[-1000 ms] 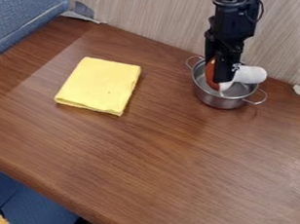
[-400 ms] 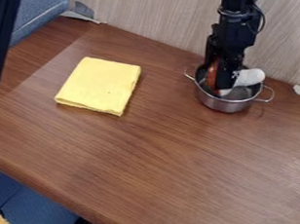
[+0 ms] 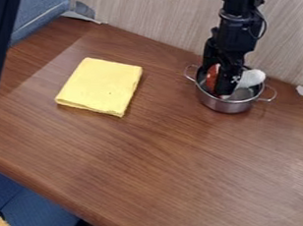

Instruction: Put the mushroom inside the silver pot

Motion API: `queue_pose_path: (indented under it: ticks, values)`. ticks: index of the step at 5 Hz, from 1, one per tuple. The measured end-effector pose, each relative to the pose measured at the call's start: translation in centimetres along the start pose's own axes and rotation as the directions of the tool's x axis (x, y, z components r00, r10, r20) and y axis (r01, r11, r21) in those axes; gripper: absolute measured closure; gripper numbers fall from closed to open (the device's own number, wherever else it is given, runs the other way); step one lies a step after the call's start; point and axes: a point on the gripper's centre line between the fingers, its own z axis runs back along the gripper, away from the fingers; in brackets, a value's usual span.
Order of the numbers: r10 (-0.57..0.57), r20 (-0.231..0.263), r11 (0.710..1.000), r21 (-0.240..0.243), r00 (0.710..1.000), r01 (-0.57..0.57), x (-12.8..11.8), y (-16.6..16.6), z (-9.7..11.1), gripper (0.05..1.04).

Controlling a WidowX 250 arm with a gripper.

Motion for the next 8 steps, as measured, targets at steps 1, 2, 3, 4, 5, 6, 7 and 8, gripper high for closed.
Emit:
queue_pose_path:
  ticks: [1, 2, 3, 4, 5, 6, 7, 8]
  values:
    - [0.019, 0.047, 0.999, 0.025, 0.999, -0.020, -0.5, 0.5, 2.8, 0.083]
    - [0.031, 0.097, 0.998, 0.052, 0.995, -0.036, -0.8, 0.5, 5.8, 0.083]
    - [0.046, 0.124, 0.997, 0.063, 0.991, -0.054, -1.8, 0.3, 7.8, 0.083]
    - [0.049, 0.131, 0.997, 0.047, 0.990, -0.055, -3.7, 0.8, 8.1, 0.084]
    - [0.047, 0.129, 0.997, 0.048, 0.991, -0.053, -3.9, 0.9, 8.0, 0.083]
    - [0.046, 0.131, 0.997, 0.048, 0.990, -0.052, -3.8, 0.9, 8.1, 0.083]
    - [0.046, 0.130, 0.998, 0.047, 0.990, -0.052, -3.8, 0.9, 8.0, 0.083]
    - [0.046, 0.131, 0.997, 0.048, 0.990, -0.052, -3.8, 0.9, 8.1, 0.083]
